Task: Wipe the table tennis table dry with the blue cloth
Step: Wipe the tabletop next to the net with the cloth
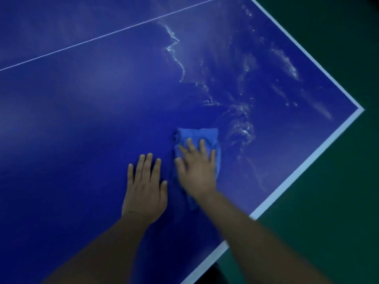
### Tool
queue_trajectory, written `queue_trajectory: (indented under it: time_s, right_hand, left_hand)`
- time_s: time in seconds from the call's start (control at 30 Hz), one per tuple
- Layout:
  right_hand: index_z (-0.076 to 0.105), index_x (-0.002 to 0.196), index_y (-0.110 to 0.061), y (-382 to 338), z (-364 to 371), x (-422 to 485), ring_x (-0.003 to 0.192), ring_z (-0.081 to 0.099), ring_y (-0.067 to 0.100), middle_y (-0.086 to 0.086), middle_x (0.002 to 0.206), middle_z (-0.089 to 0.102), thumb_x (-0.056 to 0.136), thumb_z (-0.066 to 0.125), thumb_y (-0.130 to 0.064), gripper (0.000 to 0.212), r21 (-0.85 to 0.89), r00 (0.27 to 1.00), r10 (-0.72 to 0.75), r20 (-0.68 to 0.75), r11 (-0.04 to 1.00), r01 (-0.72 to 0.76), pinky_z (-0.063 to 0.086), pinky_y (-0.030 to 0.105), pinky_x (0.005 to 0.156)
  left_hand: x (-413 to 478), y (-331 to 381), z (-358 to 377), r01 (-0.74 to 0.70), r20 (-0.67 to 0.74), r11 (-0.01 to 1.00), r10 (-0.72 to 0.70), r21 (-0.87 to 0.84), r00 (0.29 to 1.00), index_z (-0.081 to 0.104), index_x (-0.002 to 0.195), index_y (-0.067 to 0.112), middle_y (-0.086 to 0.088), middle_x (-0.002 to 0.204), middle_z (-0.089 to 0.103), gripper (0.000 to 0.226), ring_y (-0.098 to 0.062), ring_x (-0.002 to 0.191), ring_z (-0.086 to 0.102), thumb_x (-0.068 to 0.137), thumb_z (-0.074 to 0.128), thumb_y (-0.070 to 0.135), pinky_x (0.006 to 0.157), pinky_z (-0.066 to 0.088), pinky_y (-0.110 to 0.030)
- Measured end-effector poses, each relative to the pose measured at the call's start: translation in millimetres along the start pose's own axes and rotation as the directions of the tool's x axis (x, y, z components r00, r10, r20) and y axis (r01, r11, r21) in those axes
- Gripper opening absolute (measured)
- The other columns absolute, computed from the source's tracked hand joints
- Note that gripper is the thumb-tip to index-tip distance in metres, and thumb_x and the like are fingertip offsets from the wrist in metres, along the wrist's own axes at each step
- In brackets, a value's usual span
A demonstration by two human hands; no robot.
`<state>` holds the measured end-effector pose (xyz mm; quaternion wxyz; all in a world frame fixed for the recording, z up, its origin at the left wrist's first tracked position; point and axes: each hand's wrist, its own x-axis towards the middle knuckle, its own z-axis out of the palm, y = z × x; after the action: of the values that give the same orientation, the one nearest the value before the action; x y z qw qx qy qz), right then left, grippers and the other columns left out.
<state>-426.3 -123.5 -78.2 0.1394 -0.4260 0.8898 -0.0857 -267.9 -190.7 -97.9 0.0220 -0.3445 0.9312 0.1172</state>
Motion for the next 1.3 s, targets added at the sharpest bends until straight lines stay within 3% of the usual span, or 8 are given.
queue_trajectory:
  time_s: [0.13,0.33,0.47,0.67,0.73,0.87,1.13,1.3]
  right_hand:
    - [0.059,0.139,-0.029,13,15,-43,0.148,0.033,0.029,-0.005,0.153,0.048,0.102,0.034,-0.048,0.049,-0.038,0.987,-0.160,-0.024,0.987,0.159,0.023,0.059,0.116]
    - [0.055,0.143,-0.026,139,-41,-16,0.149,0.029,0.030,-0.001,0.157,0.042,0.099,0.031,-0.048,0.055,-0.064,0.994,0.095,0.047,0.994,-0.092,0.029,0.058,0.116]
    - [0.052,0.145,-0.029,81,-25,-35,0.151,0.025,0.030,-0.003,0.159,0.038,0.100,0.019,-0.047,0.058,-0.029,0.988,0.151,-0.005,0.988,-0.151,0.023,0.058,0.118]
    - [0.060,0.137,-0.027,12,19,-93,0.147,0.035,0.028,-0.006,0.153,0.047,0.103,0.032,-0.044,0.047,-0.017,0.992,-0.125,0.011,0.992,0.125,0.031,0.058,0.116]
    - [0.059,0.139,-0.027,31,9,-74,0.148,0.033,0.028,-0.004,0.155,0.045,0.102,0.028,-0.045,0.052,-0.014,0.998,-0.064,-0.009,0.998,0.064,0.032,0.057,0.116]
    - [0.033,0.155,-0.035,7,10,-48,0.155,-0.002,0.027,-0.007,0.168,0.012,0.097,0.006,-0.058,0.068,0.034,0.997,0.028,0.068,0.999,-0.030,-0.005,0.055,0.123]
    - [0.058,0.137,-0.038,-41,49,-180,0.146,0.034,0.029,-0.006,0.155,0.045,0.099,0.044,-0.054,0.044,-0.014,0.847,-0.496,0.189,0.861,0.508,0.029,0.060,0.112]
    - [0.048,0.147,-0.035,15,19,-63,0.150,0.019,0.042,0.003,0.163,0.030,0.101,0.033,-0.049,0.050,-0.142,0.962,-0.271,0.030,0.952,0.272,0.021,0.070,0.114]
  left_hand:
    - [0,1,1,0.010,0.007,1.000,-0.010,0.012,1.000,0.033,0.154,0.006,-0.016,0.163,0.023,0.067,-0.031,0.153,0.012,0.100,0.022,0.044,0.122,0.011,-0.058]
    - [0,3,1,0.012,0.049,0.997,-0.016,0.075,0.999,0.026,0.156,0.006,-0.017,0.165,0.017,0.071,-0.032,0.154,0.006,0.099,0.022,0.049,0.122,0.009,-0.060]
    - [1,0,-2,0.021,0.014,0.997,-0.020,-0.080,1.000,0.030,0.155,0.009,-0.012,0.165,0.017,0.069,-0.026,0.155,0.003,0.098,0.022,0.047,0.124,0.003,-0.054]
    - [2,-11,-14,0.033,-0.022,0.918,-0.046,-0.395,0.999,0.035,0.154,0.010,-0.002,0.165,0.020,0.066,-0.014,0.154,0.005,0.097,0.024,0.043,0.125,-0.003,-0.036]
    - [-5,-19,-20,0.014,-0.018,0.929,-0.022,-0.369,1.000,0.033,0.155,0.011,-0.001,0.165,0.019,0.066,-0.013,0.154,0.004,0.098,0.024,0.045,0.125,-0.001,-0.036]
    - [-37,-34,-29,0.086,-0.020,0.975,-0.092,-0.203,0.996,0.034,0.154,0.014,-0.003,0.165,0.023,0.066,-0.020,0.154,0.006,0.099,0.020,0.048,0.125,0.001,-0.046]
    - [-126,-52,-11,0.334,0.009,0.942,-0.334,-0.036,0.943,0.039,0.153,0.017,-0.010,0.163,0.026,0.066,-0.036,0.152,0.011,0.099,0.025,0.052,0.120,0.008,-0.064]
    - [-139,-48,3,0.293,0.067,0.955,-0.295,0.043,0.953,0.027,0.157,0.018,-0.012,0.165,0.017,0.067,-0.036,0.154,0.002,0.099,0.024,0.052,0.119,0.009,-0.064]
